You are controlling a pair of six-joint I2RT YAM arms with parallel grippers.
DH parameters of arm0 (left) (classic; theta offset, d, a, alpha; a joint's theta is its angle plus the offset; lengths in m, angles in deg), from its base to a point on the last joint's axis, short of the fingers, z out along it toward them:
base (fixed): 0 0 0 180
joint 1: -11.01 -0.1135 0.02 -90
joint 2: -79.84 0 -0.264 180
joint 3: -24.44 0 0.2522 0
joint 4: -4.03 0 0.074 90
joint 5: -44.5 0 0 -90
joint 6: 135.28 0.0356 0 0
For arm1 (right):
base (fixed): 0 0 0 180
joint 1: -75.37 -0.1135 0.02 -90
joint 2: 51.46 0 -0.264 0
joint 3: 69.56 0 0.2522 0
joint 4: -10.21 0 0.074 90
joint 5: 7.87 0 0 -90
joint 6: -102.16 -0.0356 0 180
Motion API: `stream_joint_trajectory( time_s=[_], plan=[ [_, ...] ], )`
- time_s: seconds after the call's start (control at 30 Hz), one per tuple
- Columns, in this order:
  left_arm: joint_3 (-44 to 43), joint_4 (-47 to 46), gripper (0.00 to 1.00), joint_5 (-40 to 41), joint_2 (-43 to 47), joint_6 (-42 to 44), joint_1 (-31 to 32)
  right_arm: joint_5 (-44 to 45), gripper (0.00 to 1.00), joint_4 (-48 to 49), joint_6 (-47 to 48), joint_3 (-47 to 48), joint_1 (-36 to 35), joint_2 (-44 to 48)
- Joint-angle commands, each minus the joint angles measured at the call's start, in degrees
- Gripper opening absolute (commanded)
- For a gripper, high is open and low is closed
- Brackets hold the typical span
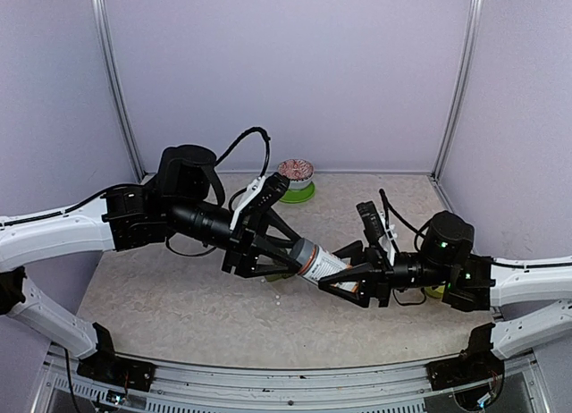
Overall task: Sort the pills into containers
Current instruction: Screw the lid of the pill bottle onto the pill bottle.
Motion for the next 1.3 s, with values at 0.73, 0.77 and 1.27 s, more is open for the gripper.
stream_joint_trajectory(
  time_s=[0.73, 0.77, 1.27],
  plan=[
    [2.72, -8.03, 0.99, 2.26, 6.86, -12.12, -3.15, -4.72, 0.43, -7.37, 5.75, 5.24, 7.97, 1.65],
    [3.19, -9.7, 0.99, 0.79, 6.73, -15.79, -5.05, -2.75, 0.43, -9.49, 9.59, 5.27, 7.93, 2.39],
    [1.87, -18.15, 0.99, -5.92, -6.29, -41.27, -10.07, 22.27, 0.42, -19.12, 36.74, 6.65, 4.38, 2.68]
  ],
)
